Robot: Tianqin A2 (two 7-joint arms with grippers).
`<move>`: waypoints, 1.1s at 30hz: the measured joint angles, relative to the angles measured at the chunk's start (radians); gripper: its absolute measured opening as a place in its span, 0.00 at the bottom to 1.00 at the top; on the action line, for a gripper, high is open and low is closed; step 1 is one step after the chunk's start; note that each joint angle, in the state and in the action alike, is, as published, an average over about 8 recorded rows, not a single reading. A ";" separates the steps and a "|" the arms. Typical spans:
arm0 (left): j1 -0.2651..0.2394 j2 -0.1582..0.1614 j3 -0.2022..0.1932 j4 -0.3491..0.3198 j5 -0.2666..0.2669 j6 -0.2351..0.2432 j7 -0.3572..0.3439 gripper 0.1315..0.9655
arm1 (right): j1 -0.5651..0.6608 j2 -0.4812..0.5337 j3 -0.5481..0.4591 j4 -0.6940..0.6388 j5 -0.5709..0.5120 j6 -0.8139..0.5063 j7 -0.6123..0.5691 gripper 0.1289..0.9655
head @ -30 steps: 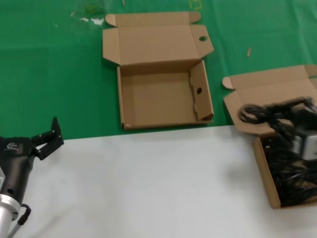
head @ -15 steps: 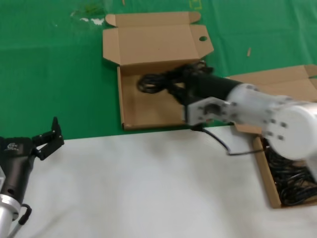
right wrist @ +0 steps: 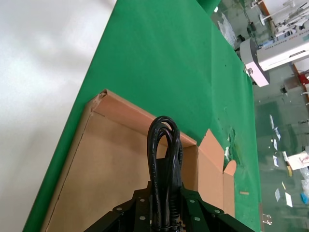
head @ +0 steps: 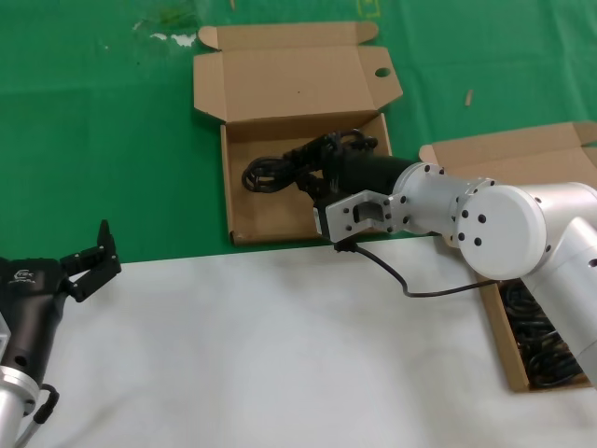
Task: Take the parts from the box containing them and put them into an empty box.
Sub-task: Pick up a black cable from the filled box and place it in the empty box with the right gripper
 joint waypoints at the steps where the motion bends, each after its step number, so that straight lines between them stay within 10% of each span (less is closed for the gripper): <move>1: 0.000 0.000 0.000 0.000 0.000 0.000 0.000 1.00 | 0.001 0.000 0.000 -0.002 0.001 0.000 -0.001 0.12; 16: 0.000 0.000 0.000 0.000 0.000 0.000 0.000 1.00 | 0.001 0.000 -0.001 -0.004 0.001 0.001 -0.002 0.20; 33: 0.000 0.000 0.000 0.000 0.000 0.000 0.000 1.00 | 0.001 0.000 -0.001 -0.004 0.001 0.001 -0.002 0.58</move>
